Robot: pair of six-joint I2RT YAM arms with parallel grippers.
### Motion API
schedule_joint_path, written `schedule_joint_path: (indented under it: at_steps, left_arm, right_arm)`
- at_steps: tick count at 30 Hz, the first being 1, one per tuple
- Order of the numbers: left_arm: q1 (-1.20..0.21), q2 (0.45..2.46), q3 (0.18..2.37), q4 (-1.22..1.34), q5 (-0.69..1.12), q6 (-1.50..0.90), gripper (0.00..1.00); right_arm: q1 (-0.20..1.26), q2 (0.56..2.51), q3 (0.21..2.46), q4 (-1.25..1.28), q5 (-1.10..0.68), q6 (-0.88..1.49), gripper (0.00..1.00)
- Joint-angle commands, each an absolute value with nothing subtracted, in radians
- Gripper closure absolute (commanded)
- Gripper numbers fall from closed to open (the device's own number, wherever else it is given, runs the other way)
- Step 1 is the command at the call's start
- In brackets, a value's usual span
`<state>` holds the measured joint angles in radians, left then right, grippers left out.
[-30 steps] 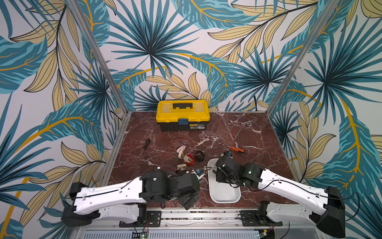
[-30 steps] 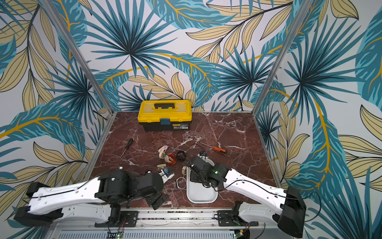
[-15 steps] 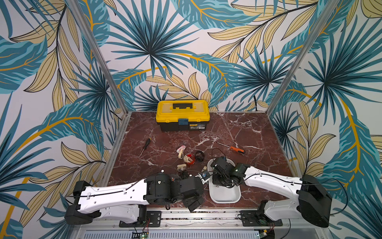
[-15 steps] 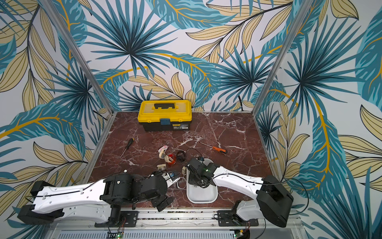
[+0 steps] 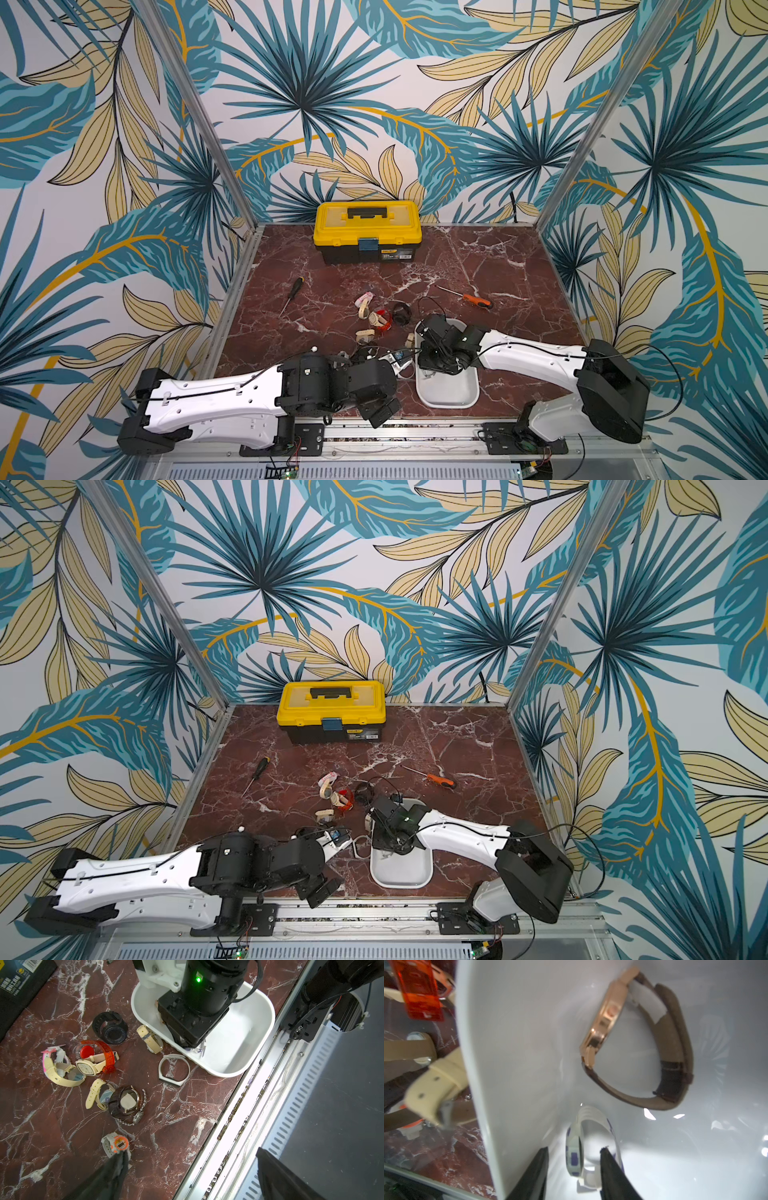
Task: Put the watch into the storage box
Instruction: Place the watch in the storage box, then pick up the watch at the center of the board.
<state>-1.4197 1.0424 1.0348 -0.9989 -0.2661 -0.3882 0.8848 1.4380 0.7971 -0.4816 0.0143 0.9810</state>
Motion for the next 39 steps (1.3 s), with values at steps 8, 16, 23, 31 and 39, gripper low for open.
schedule_joint_path:
  at_steps: [8,16,23,31,39]
  left_arm:
    - [-1.23,0.961,0.959,-1.01,-0.258,-0.567,0.0]
    - [-0.862,0.974,0.857,-0.97,-0.065,-0.669,0.0]
    - [-0.756,1.142,0.836,-0.956,-0.049,-0.658,0.01]
    - [-0.723,1.277,0.86,-0.903,-0.018,-0.634,0.19]
    - [-0.698,1.319,0.859,-0.917,-0.036,-0.617,0.29]
  right_arm:
    - [0.884,1.088,0.841,-0.67,0.042,0.862,0.23]
    - [0.947,0.902,0.935,-0.808,0.032,0.713,0.04]
    - [1.117,0.858,0.987,-0.834,0.113,0.67,0.0]
    - [1.23,0.876,0.998,-0.826,0.196,0.633,0.0]
    - [1.296,0.879,1.009,-0.821,0.23,0.592,0.0]
